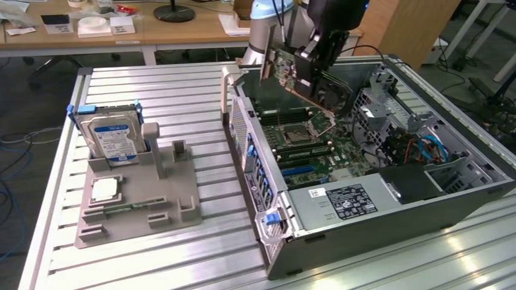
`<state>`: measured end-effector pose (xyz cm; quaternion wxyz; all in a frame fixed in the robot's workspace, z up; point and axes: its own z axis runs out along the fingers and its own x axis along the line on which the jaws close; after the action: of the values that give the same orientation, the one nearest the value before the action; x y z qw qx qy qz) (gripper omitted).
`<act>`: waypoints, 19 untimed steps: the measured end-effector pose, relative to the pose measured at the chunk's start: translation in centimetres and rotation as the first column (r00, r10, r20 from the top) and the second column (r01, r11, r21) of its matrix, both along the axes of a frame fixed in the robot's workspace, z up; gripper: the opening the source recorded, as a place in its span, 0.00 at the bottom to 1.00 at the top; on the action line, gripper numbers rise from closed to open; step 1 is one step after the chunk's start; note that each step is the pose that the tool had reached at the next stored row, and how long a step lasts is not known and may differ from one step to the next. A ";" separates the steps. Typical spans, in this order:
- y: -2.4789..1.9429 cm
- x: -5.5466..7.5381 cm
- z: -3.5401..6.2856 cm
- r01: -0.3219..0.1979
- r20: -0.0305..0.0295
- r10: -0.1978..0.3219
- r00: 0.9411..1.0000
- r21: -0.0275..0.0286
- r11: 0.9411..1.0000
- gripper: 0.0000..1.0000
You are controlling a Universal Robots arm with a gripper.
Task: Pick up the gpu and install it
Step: 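Insert the gpu into the slot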
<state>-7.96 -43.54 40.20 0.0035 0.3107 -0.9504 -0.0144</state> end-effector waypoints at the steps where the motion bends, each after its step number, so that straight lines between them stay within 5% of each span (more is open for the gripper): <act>1: 0.00 0.0 -0.01 -0.012 0.000 0.012 1.000 0.000 1.000 0.28; 10: 0.00 0.3 -0.10 -0.135 0.000 0.135 0.991 0.000 0.991 0.28; 14: 0.00 0.6 -0.16 -0.157 0.008 0.157 0.988 -0.001 0.988 0.28; 19: 0.00 0.8 -0.21 -0.209 0.009 0.209 0.978 -0.001 0.978 0.28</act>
<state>-7.16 -43.54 39.99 0.0009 0.4088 -0.9126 -0.0126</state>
